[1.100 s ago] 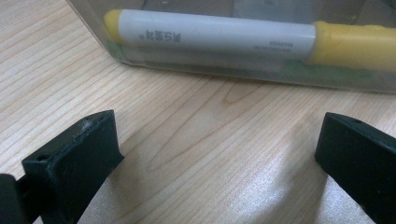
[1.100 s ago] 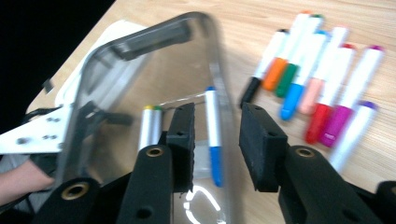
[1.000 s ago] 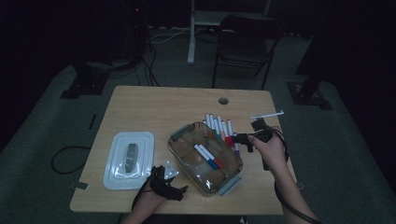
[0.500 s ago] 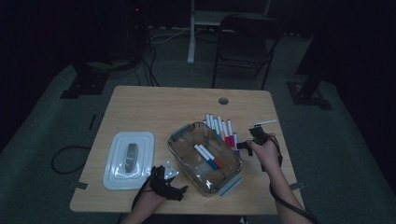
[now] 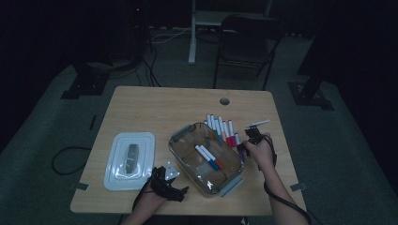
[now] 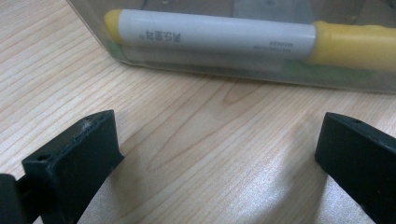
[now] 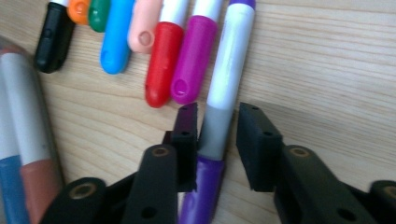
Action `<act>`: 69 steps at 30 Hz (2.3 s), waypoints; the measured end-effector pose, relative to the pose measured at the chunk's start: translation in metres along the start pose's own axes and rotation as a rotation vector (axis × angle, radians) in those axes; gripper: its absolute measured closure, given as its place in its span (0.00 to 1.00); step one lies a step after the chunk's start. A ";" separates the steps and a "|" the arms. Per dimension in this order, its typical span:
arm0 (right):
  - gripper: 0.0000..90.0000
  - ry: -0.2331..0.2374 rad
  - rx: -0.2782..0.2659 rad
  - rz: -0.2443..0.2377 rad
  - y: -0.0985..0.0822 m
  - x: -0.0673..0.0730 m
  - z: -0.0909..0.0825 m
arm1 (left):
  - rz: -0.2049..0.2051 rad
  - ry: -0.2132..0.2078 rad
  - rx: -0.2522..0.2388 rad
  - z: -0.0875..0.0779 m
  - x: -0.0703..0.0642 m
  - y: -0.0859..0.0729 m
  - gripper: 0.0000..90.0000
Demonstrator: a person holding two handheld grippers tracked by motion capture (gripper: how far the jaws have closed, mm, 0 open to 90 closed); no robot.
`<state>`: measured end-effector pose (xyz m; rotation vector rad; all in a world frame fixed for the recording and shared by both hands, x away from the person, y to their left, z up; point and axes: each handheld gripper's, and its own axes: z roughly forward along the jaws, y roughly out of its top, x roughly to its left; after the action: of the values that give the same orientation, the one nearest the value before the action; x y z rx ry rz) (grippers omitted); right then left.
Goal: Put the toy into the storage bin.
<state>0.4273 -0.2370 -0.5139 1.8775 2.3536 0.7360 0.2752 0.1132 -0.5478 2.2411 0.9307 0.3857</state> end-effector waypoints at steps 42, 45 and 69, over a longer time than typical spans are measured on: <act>0.85 0.258 -0.246 -0.011 0.000 0.020 -0.118 | 0.000 0.000 0.000 0.000 0.000 0.000 0.00; 0.85 0.301 -0.250 -0.051 0.001 0.036 -0.126 | 0.000 0.000 0.000 0.000 0.000 0.000 0.00; 0.85 0.448 -0.057 -0.334 -0.002 0.147 -0.087 | 0.000 -0.001 0.001 0.000 0.000 0.000 0.00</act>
<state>0.3582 -0.1293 -0.4004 1.3478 2.7618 1.2691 0.2752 0.1132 -0.5477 2.2425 0.9303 0.3847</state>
